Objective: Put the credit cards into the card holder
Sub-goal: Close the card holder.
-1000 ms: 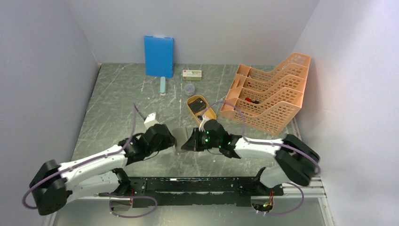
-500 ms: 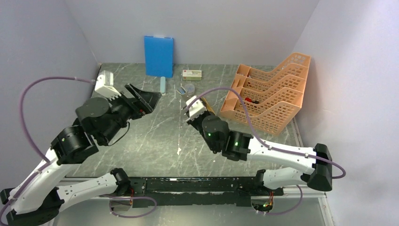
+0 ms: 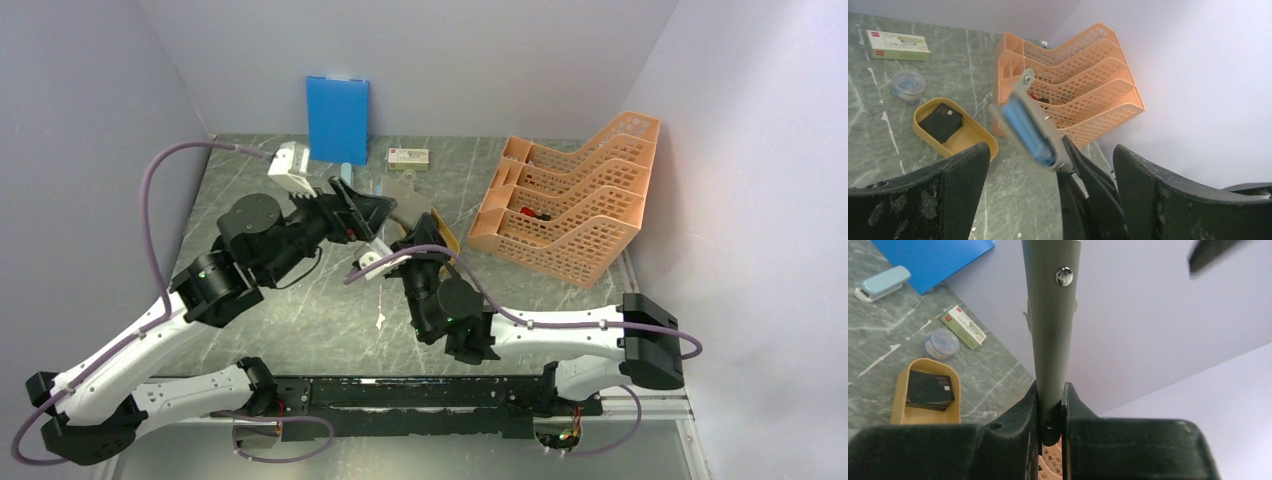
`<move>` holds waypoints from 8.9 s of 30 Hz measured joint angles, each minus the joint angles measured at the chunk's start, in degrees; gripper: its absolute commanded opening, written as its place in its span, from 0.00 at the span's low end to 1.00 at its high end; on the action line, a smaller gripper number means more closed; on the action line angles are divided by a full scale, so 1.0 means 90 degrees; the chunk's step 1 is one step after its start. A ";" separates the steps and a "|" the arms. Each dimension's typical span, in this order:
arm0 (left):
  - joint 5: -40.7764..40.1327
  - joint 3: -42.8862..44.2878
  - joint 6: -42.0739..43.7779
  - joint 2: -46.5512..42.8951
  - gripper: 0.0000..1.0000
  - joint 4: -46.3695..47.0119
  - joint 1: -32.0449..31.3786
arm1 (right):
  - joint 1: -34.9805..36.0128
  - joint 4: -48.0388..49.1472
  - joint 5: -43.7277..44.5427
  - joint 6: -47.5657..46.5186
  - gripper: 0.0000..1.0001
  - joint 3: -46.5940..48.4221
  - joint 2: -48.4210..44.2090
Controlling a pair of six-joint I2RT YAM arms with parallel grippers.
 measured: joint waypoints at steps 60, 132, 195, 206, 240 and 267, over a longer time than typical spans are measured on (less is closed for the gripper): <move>-0.0391 -0.0651 -0.0923 0.0063 0.05 0.0663 -0.0058 | 0.1285 -0.0442 0.0544 -0.0340 0.99 0.0476 -0.0384; 0.1761 0.0100 0.0226 -0.1936 0.05 -0.1331 -0.0046 | -0.1171 -0.6482 -0.7213 0.8225 0.00 0.3424 -0.1423; 0.0962 0.0352 -0.0420 -0.1387 0.05 -0.1923 -0.0046 | -0.0600 -0.7261 -0.6200 0.6846 0.00 0.3759 -0.0675; 0.0993 0.0352 -0.0418 -0.1387 0.05 -0.1919 -0.0046 | -0.0563 -0.7261 -0.6156 0.6873 0.00 0.3759 -0.0675; 0.1251 -0.0073 -0.0675 -0.1525 0.05 -0.0940 0.0117 | -0.0393 -0.7249 -0.5498 0.6941 0.00 0.4078 -0.0396; 0.2438 -0.0146 -0.0153 -0.1455 0.05 0.0240 0.0287 | -0.0330 -0.8568 -0.5756 0.6890 0.00 0.5394 -0.0058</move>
